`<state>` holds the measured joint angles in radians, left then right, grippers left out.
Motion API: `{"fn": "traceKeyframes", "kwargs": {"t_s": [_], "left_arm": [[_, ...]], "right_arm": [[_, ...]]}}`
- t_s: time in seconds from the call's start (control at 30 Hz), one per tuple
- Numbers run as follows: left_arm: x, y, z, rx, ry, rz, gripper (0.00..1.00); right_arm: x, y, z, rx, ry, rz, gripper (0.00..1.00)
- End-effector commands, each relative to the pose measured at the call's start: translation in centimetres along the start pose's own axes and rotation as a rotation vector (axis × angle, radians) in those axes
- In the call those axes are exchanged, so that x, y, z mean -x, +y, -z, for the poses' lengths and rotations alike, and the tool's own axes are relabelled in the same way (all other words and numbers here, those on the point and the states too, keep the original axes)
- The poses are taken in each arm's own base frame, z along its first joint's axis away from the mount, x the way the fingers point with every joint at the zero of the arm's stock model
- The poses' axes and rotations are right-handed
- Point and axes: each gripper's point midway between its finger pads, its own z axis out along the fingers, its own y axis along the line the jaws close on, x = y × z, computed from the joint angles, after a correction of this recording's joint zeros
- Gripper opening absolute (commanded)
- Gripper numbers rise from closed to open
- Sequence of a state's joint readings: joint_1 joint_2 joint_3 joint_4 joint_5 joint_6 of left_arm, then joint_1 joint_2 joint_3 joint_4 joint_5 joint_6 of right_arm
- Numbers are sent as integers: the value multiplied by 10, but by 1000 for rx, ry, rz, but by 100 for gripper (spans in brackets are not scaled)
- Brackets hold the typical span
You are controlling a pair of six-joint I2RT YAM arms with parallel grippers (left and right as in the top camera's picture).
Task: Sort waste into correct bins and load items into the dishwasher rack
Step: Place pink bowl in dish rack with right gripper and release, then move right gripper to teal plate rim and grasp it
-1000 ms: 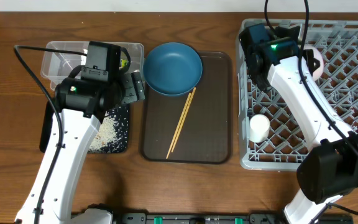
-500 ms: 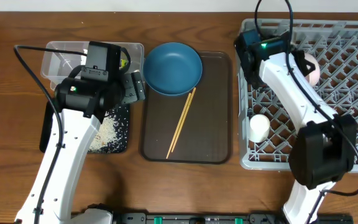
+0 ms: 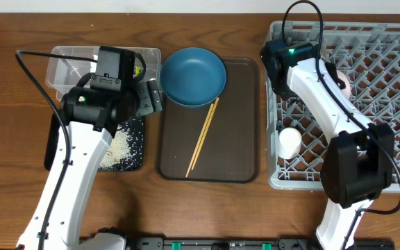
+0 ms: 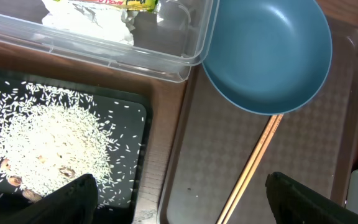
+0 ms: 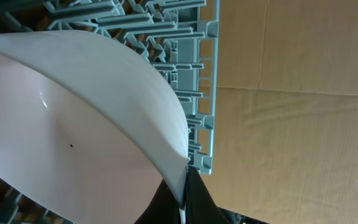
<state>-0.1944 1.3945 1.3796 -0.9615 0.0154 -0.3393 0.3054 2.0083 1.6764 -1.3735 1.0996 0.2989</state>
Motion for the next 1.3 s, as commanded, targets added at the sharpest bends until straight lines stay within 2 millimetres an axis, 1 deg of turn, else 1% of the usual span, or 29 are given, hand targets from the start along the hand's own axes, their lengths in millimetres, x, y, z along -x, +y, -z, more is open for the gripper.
{"fn": "traceKeyframes", "kwargs": {"t_s": [0.0,0.1,0.2,0.23,0.33,0.4,0.5,0.53,0.63,0.7,0.77,0.83,0.97,1.0,1.03,1.1,1.17,1.2,1.27], "left_arm": [[3,3,0,16,-10,-10,89],[3,3,0,16,-10,-10,89],[3,3,0,16,-9,-10,89],[3,3,0,16,-10,-10,89],[3,3,0,16,-10,-10,89],[3,3,0,16,-10,-10,89],[3,3,0,16,-10,-10,89],[3,3,0,16,-10,-10,89],[3,3,0,16,-10,-10,89],[3,3,0,16,-9,-10,89],[3,3,0,16,-10,-10,89],[3,3,0,16,-10,-10,89],[3,3,0,16,-10,-10,89],[3,3,0,16,-10,-10,89],[3,3,0,16,-9,-10,89],[3,3,0,16,-10,-10,89],[3,3,0,16,-10,-10,89],[3,3,0,16,-10,-10,89],[3,3,0,16,-9,-10,89]], "right_arm": [[-4,12,1,57,23,13,1],[-7,16,7,67,22,46,3],[-11,26,16,105,23,77,7],[-12,29,20,119,24,87,10],[-16,41,29,164,25,113,25],[-19,46,34,188,29,130,39],[-21,49,38,199,30,145,50],[-22,49,39,201,32,147,53],[-21,49,42,232,38,138,57],[-17,50,48,278,38,114,59],[-10,47,57,321,27,82,62],[0,39,67,360,4,39,64],[22,18,92,449,-59,-65,88],[31,15,102,507,-83,-106,94],[36,15,109,546,-99,-130,98],[54,21,126,659,-147,-195,99],[69,33,142,786,-185,-229,99],[77,44,156,898,-211,-230,99],[87,61,184,1082,-260,-193,99]]}}
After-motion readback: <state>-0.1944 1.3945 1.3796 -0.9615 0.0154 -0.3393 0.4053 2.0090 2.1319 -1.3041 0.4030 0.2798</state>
